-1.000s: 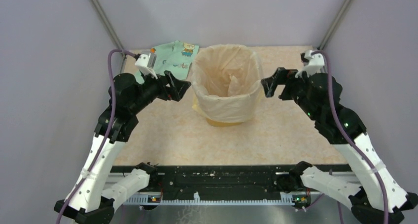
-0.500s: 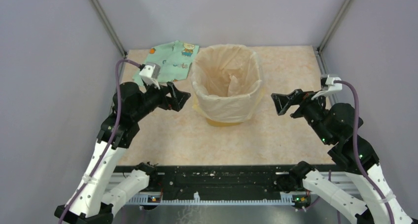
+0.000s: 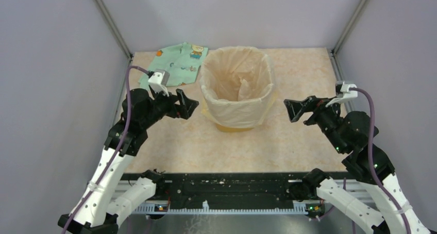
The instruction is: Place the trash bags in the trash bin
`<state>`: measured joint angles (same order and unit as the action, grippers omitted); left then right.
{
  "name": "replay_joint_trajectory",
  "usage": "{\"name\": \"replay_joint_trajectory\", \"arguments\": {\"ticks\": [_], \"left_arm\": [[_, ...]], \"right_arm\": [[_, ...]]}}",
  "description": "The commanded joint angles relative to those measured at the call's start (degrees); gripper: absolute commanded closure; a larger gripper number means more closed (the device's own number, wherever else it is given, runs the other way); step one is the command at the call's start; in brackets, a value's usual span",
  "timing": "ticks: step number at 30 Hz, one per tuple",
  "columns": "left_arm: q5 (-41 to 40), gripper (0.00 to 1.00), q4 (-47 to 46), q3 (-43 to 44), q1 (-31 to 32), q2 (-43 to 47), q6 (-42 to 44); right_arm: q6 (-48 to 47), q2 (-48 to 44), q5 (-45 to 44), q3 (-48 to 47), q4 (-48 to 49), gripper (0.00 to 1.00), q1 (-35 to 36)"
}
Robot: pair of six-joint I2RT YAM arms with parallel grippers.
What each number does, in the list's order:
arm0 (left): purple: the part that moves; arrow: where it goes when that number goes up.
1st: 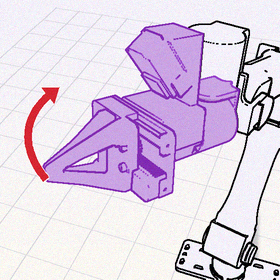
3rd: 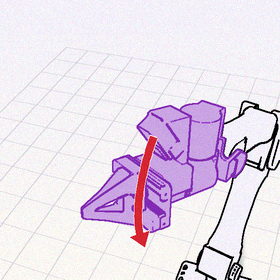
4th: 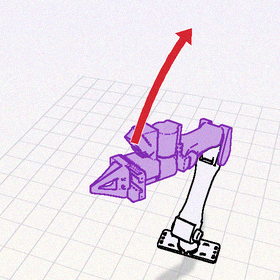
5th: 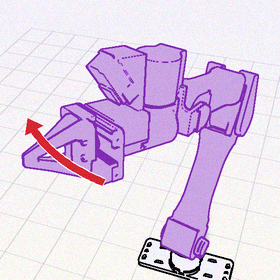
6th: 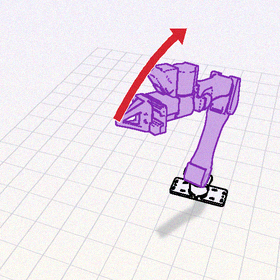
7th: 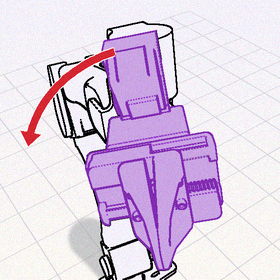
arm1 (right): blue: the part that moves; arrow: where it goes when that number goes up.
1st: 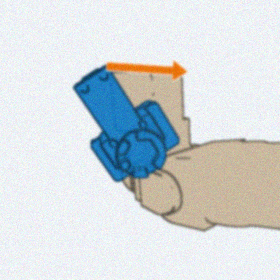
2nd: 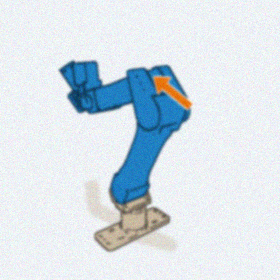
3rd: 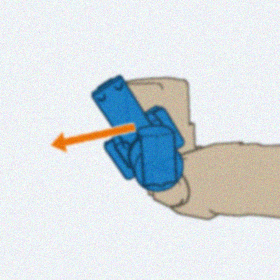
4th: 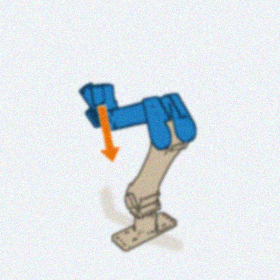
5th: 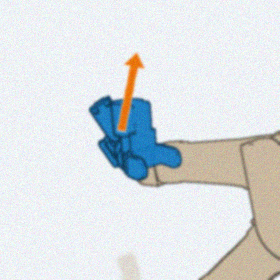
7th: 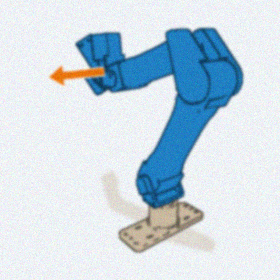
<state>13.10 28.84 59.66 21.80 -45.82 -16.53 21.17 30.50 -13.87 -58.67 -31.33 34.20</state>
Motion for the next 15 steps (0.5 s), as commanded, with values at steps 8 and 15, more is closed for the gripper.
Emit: {"name": "replay_joint_trajectory", "arguments": {"ticks": [8, 15], "left_arm": [[-1.1, 0.02, -1.1, -0.7, 0.2, 1.7, 0.8], [-0.9, 0.02, -1.1, -0.9, 0.2, 1.7, 1.0]], "right_arm": [[0.4, 0.2, -1.0, 0.2, 2.5, 0.01, -0.2], [0.6, 0.3, -0.7, 0.4, 2.9, 0.01, -0.3]]}}
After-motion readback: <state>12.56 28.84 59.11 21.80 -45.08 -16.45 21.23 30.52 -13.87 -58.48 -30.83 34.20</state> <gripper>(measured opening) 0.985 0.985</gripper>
